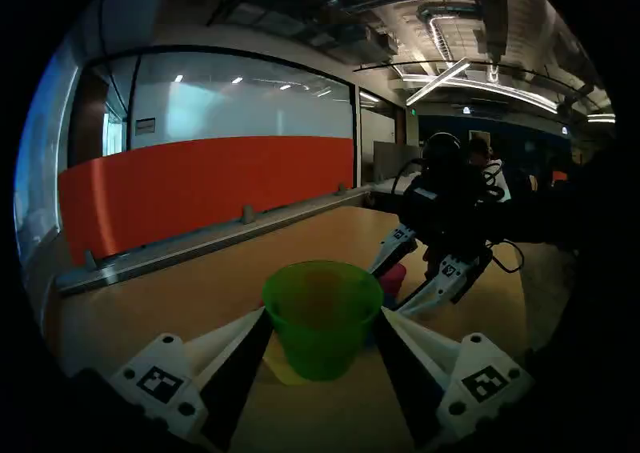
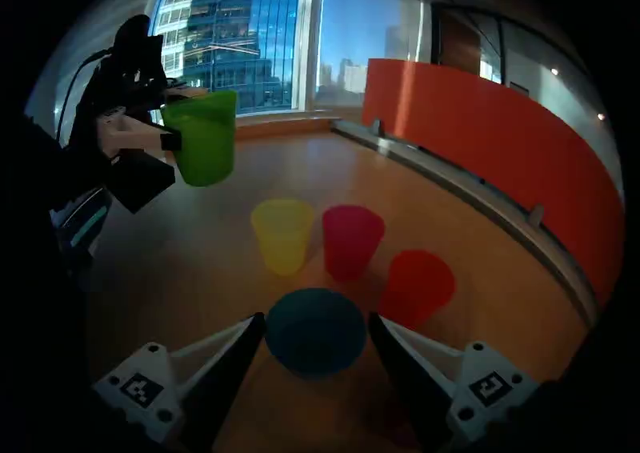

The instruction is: Pour water

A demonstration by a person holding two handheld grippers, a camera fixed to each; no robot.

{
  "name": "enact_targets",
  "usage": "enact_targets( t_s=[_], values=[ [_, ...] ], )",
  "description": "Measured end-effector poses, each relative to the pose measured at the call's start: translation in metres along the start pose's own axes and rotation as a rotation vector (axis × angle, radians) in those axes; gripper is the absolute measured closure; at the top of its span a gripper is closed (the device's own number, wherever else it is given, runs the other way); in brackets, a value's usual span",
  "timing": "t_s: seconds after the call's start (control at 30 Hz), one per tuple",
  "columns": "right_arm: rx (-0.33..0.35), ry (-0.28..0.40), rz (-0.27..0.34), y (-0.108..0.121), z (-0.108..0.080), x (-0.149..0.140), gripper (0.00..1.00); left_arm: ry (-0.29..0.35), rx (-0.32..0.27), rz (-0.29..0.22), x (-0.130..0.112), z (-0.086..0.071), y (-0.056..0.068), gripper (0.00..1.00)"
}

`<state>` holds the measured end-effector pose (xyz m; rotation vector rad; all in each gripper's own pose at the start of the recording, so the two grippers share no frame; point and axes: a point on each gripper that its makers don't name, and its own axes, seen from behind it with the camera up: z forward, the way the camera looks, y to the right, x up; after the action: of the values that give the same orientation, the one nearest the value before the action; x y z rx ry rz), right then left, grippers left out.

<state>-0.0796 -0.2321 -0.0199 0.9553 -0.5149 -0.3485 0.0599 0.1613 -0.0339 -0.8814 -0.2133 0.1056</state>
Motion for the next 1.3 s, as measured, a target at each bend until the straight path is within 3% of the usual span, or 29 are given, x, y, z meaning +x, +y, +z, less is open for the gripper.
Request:
enact_targets(
  t_s=[0.67,0.77,1.1,1.3],
  values=[
    [-0.006,-0.038,-0.029,0.0,0.015,-0.018,0.0,-0.004,0.003,0.0,-0.002,-0.001,0.0,0.15],
    [-0.015,-0.039,-0.04,0.001,0.016,-0.019,0.05,-0.005,0.003,0.002,-0.002,-0.002,0.0,0.15],
    [-0.01,-0.021,-0.027,-0.003,0.015,-0.017,0.07,-0.007,0.009,0.008,-0.002,-0.003,0.0,0.16],
    [-0.014,0.025,-0.013,-0.005,0.007,0.0,0.07,-0.006,0.015,0.005,-0.001,-0.003,-0.001,0.16]
  ],
)
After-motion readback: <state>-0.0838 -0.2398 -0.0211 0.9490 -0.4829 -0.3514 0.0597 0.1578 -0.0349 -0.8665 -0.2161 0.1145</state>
